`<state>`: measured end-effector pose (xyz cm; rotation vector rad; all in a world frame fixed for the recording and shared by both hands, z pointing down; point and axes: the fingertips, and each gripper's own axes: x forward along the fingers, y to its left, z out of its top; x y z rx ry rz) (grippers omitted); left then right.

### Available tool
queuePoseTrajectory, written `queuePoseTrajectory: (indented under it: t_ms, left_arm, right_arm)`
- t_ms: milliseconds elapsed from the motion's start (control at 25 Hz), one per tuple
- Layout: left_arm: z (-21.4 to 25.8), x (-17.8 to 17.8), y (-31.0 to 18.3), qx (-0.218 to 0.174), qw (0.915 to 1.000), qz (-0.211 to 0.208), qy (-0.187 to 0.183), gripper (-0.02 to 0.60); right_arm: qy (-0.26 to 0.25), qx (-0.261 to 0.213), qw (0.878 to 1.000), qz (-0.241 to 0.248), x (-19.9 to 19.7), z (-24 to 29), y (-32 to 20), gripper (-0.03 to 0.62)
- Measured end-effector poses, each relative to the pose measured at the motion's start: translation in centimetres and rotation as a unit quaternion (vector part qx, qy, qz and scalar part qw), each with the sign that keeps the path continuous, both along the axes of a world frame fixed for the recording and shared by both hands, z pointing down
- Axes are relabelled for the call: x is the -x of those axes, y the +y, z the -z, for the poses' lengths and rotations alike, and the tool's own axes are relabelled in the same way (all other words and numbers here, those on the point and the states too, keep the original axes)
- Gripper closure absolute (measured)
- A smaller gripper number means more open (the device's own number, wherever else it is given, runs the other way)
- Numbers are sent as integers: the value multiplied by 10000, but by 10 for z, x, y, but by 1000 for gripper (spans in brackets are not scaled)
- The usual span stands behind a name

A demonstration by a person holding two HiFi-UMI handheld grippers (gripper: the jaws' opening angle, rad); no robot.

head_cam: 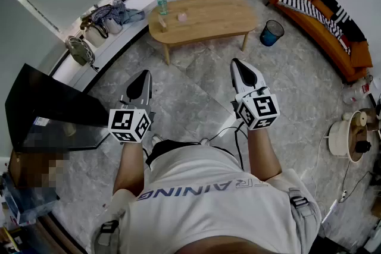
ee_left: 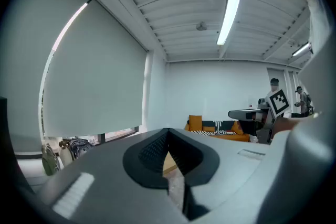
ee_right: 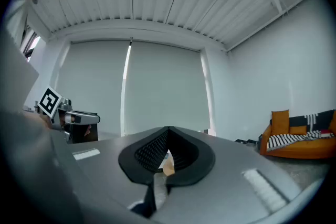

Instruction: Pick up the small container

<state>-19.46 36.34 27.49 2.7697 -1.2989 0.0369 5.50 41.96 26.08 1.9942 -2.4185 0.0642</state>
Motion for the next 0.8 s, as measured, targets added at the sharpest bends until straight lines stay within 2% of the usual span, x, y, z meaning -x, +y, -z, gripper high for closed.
queuePoseTrajectory:
  t_ms: [520,800]
  left_arm:
    - [0,-16,19,-44,9999,-165,-6,581]
    - [2,-27,29,-55,9998,-175,-111,581]
  right_arm:
    - [81,-68,9999,-115,-12,1,23,579]
    - [-243,-292,9992,-150,-28,8,31,578]
